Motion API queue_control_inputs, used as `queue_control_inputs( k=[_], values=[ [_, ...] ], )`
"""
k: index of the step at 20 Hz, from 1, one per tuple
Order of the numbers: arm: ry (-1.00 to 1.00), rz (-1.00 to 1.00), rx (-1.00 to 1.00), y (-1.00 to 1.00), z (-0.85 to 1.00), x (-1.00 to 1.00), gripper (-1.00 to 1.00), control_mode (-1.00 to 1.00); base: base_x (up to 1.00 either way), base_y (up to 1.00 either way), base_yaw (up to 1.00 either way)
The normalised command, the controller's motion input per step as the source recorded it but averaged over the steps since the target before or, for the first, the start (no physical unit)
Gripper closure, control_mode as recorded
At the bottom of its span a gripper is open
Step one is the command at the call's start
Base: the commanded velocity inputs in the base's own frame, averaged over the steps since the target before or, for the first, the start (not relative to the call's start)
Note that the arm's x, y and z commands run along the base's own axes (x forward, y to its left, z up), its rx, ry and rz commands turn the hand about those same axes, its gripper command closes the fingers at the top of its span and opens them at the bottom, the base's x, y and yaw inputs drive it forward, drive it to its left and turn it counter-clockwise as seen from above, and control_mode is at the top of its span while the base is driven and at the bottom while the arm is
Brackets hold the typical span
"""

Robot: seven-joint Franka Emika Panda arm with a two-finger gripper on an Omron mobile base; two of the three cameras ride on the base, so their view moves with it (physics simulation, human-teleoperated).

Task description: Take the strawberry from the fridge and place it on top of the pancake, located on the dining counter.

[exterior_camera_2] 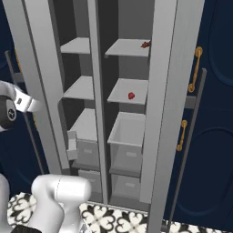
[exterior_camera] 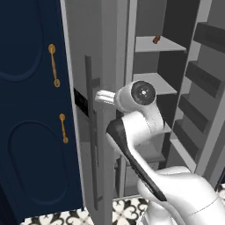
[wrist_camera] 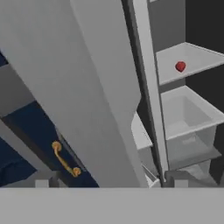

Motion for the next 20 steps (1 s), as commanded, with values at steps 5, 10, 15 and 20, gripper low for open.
queue_control_inputs(
  k=[5, 10, 15, 20],
  values=[
    [0.11, -0.05, 0.31, -0.93, 0.13, -0.58, -1.00, -1.00, 0.00, 0.00, 0.00],
    [0.15, -0.02, 0.23, -0.74, 0.20, -0.14, -1.00, -1.00, 0.00, 0.00, 0.00],
    [0.15, 0.00, 0.18, -0.42, 0.11, 0.31, -1.00, -1.00, 0.00, 0.00, 0.00],
    [0.04, 0.00, 0.22, -0.04, 0.00, 0.74, -1.00, -1.00, 0.00, 0.00, 0.00]
  ],
)
